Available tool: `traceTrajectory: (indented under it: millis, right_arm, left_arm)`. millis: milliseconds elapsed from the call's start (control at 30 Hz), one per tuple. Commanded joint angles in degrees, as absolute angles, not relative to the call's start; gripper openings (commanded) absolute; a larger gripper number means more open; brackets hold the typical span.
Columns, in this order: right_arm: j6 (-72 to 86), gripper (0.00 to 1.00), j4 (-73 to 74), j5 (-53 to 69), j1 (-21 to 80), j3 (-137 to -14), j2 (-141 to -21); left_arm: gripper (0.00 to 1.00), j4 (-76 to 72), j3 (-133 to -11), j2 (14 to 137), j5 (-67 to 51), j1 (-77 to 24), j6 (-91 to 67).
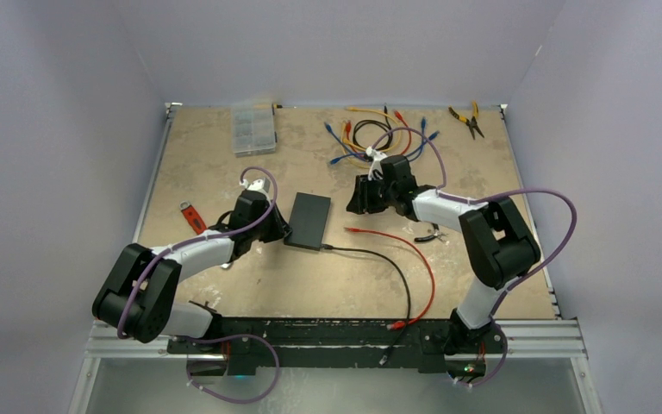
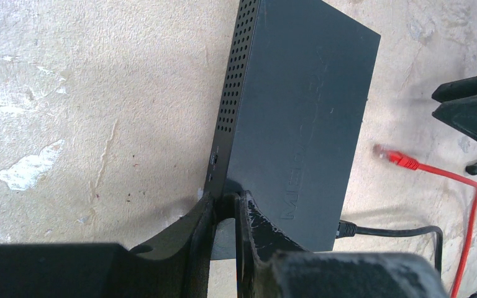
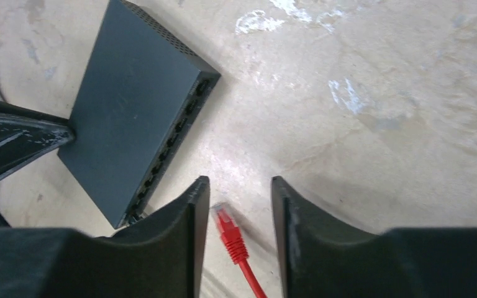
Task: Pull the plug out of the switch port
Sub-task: Place the connector at the center of the board, then pick up the connector from the center of the board.
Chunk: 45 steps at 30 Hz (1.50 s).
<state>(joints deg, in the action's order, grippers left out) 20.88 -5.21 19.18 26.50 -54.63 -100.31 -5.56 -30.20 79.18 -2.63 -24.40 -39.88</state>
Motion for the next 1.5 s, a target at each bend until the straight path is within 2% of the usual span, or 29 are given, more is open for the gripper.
traceTrajectory:
  millis: [0, 333, 567, 667, 833, 1133, 1467]
  right_arm:
    - [17.80, 0.48, -0.27, 12.30, 26.52, -56.21, -96.79]
    - [14.14, 0.67, 12.28, 1.35, 29.34, -56.72, -91.53]
    - [13.53, 0.77, 15.39, 0.44, 30.68, -54.77, -88.82]
    - [13.54, 0.78, 15.81, 0.95, 31.27, -54.33, -89.56]
    - [13.46, 0.71, 16.95, 0.31, 32.73, -55.27, -93.41]
    - [13.89, 0.68, 19.43, -5.16, 35.51, -57.04, -96.04]
    - [14.16, 0.32, 20.10, -8.37, 35.76, -58.93, -96.71]
  left_arm:
    - [0.11, 3.61, -27.70, 82.62, 0.26, -24.41, -37.91]
    - [0.11, 3.47, -27.85, 82.91, 0.26, -24.35, -37.72]
    - [0.11, 3.16, -27.99, 83.54, 0.26, -24.39, -37.63]
    - [0.11, 3.16, -28.13, 83.58, -0.87, -24.43, -37.53]
    - [0.11, 3.25, -28.16, 83.71, -1.04, -24.36, -37.34]
    - [0.11, 3.16, -28.13, 83.85, -1.22, -24.43, -37.32]
    - [0.11, 2.99, -28.16, 84.02, -1.35, -24.43, -37.39]
